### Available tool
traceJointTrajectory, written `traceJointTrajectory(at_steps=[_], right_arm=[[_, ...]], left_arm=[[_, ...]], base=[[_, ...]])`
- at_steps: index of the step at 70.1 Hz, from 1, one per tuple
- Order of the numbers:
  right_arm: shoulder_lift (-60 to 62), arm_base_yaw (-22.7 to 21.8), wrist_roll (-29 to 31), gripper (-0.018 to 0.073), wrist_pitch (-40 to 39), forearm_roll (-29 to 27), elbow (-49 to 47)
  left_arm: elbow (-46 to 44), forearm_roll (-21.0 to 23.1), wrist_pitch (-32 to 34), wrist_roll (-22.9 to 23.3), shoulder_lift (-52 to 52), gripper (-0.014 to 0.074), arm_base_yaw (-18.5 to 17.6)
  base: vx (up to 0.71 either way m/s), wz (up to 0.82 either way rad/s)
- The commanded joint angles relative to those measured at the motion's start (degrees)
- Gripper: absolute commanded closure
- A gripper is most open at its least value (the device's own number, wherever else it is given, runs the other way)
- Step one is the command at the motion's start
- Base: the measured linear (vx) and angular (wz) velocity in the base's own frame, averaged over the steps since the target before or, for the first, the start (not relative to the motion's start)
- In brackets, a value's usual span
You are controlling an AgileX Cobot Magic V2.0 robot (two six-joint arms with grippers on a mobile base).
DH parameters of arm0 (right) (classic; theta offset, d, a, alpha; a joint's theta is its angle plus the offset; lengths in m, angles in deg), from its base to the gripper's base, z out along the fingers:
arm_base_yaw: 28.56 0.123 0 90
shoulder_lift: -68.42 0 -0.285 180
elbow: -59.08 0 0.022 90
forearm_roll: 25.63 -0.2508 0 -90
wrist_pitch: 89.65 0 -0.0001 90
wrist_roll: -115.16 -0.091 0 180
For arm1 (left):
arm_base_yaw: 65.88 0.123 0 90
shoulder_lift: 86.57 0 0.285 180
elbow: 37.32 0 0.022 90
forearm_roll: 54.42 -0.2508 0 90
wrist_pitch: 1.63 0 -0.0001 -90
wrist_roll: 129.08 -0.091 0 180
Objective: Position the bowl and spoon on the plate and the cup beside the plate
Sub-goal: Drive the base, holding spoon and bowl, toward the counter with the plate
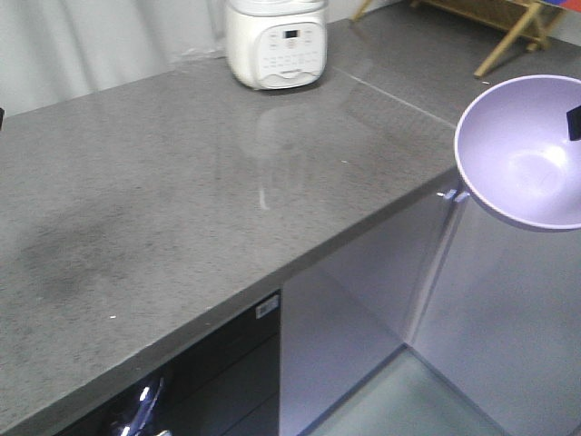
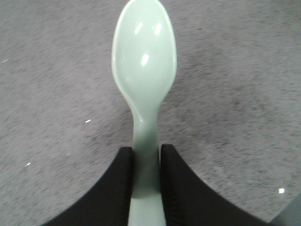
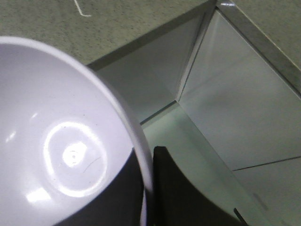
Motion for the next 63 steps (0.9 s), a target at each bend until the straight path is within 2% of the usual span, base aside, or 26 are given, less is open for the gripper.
traceJointTrajectory(at_steps=[1,63], right_arm=[[1.2,-0.3,0.1,0.0566,-3.0,0.1,-1.4],[1.2,-0.3,0.1,0.0566,-2.9,0.1,-1.4]], left_arm=[[-1.7,0.2,2.8,0.2,1.9,0.0603,-0.3],[-1.7,0.2,2.8,0.2,1.9,0.0603,-0.3]], base=[[-0.04,-0.46],[0.02,-0.51]])
